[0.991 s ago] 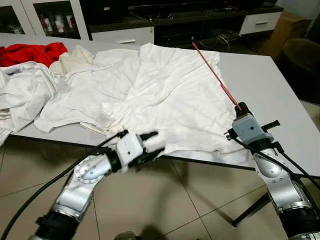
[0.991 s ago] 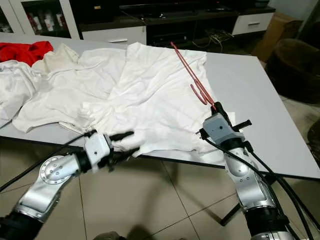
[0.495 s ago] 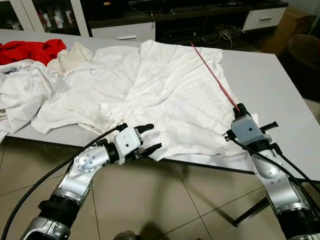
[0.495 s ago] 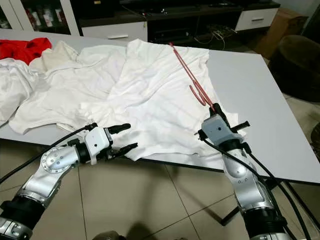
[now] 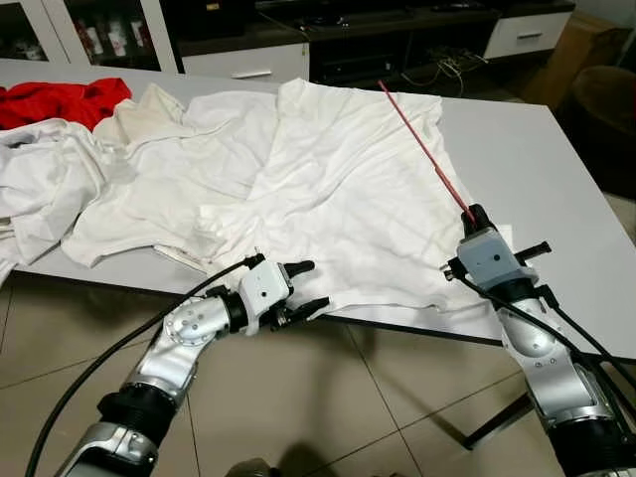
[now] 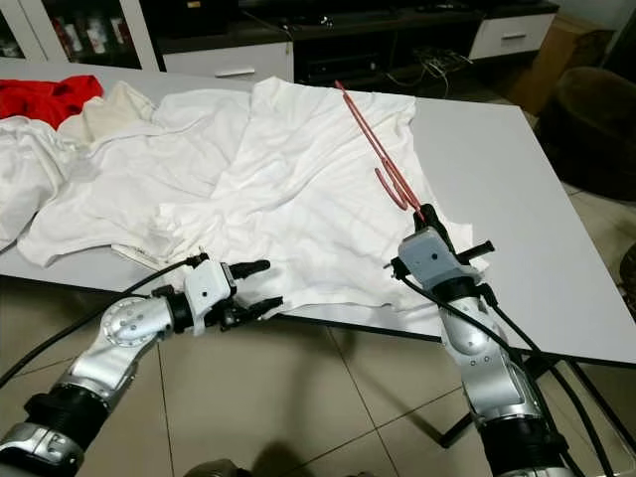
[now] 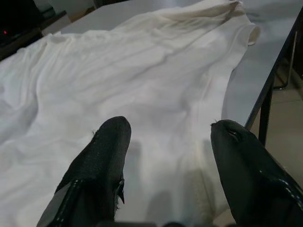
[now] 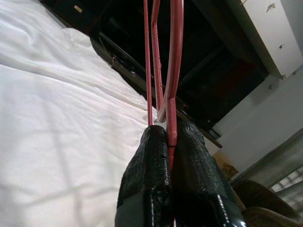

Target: Hang hanger

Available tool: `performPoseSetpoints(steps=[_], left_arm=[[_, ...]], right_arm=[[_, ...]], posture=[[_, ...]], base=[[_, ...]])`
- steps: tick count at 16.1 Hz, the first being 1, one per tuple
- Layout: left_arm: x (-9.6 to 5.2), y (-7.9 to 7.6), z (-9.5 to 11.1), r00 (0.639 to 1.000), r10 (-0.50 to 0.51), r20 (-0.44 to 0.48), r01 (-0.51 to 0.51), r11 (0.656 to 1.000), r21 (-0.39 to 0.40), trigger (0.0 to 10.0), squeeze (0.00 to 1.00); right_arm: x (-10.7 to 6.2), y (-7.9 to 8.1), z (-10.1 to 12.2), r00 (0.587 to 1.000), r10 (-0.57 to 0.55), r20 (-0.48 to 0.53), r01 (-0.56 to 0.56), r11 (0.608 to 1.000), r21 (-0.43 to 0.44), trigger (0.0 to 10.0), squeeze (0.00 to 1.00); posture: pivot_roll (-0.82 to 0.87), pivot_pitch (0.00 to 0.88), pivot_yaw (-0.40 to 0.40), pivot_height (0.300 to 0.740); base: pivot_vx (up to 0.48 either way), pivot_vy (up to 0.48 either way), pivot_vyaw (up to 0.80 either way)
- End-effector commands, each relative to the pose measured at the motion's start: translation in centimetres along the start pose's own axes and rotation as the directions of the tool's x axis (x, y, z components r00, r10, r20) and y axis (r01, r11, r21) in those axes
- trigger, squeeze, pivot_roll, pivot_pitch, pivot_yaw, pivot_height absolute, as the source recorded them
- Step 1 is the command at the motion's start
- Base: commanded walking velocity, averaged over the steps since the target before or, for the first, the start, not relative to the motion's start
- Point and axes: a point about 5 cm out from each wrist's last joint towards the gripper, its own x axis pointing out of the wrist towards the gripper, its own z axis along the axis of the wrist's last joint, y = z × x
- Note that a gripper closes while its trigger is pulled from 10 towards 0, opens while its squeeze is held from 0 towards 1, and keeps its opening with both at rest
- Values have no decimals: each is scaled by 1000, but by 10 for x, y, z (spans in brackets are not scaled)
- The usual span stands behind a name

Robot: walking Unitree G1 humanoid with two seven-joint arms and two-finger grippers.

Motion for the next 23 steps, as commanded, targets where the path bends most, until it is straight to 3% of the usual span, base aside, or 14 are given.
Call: performPoseSetpoints(steps=[1,7,8,9,10,12,18,21,23], left_arm=[[3,5,3,1000,-2,0,2,1000,14,10000,0],[9,5,-7,998,-7,-65,7,1000,-1,10000,0],[10,4,-8,997,-17,-71,16,1000,-11,9569,0],[10,3,-9,997,-29,-78,28,1000,-16,7725,0],[12,1,-11,996,-39,-85,37,999,-20,3490,0],[13,-1,-13,995,-42,-91,40,999,-22,0,0],[10,-4,-12,995,-88,-49,86,996,-40,0,0],[11,8,-6,1000,-3,-25,2,1000,-23,0,0],[11,20,0,998,70,-3,-70,997,-26,0,0]], right_arm=[[0,2,2,1000,5,1,-5,1000,15,10000,0],[-1,4,5,999,45,21,-46,998,42,10000,0],[-1,3,6,999,46,22,-47,998,44,10000,0],[-1,3,6,999,48,23,-49,998,45,10000,0],[0,2,6,998,52,25,-53,998,46,10000,0],[0,2,7,998,56,29,-57,997,46,10000,0],[-1,5,6,998,63,24,-65,996,63,10000,0],[-2,0,6,993,102,51,-106,992,74,10000,0],[-6,-9,7,975,200,95,-210,972,105,10000,0]], posture=[[147,43,20,740],[144,40,24,740],[137,36,21,740],[136,36,20,740],[134,36,14,740],[132,37,12,740],[139,41,23,740],[142,38,23,740],[140,32,26,740]], base=[[0,0,0],[0,0,0],[0,0,0],[0,0,0],[0,0,0],[0,0,0],[0,0,0],[0,0,0],[0,0,0]])
